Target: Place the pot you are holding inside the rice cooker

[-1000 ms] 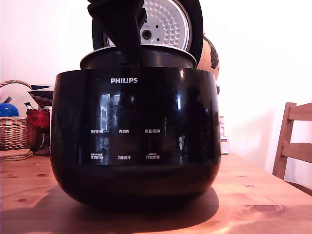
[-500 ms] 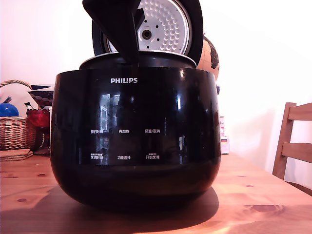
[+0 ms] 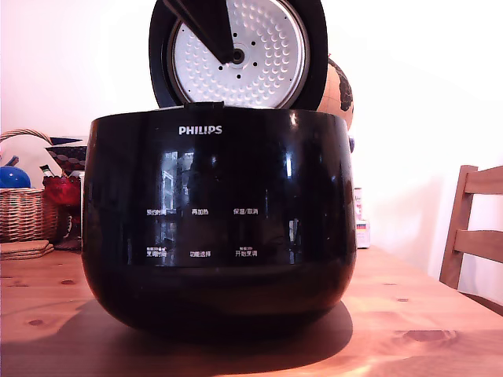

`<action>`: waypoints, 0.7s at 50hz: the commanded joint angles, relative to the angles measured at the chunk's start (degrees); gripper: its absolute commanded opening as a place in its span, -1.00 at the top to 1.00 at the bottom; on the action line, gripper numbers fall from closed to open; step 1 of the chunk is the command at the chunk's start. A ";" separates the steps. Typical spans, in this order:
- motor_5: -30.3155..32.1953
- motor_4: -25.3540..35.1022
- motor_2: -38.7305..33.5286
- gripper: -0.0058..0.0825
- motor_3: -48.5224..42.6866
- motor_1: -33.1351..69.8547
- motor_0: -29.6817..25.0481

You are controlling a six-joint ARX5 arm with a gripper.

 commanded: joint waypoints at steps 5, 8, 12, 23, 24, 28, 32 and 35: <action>-2.78 -4.57 0.61 0.85 -0.39 -0.90 1.03; -2.78 -6.45 0.63 0.91 -0.39 -1.49 2.14; -4.74 -9.49 0.63 0.91 -0.37 -2.45 4.26; -15.39 -13.73 0.63 0.91 1.90 -5.60 13.68; -15.39 -13.81 0.63 0.91 2.80 -5.95 14.82; -21.84 -13.81 0.63 0.91 6.62 -7.50 19.21; -24.57 -13.84 0.63 0.91 10.47 -8.96 23.47; -26.34 -13.81 0.63 0.91 13.03 -9.84 26.34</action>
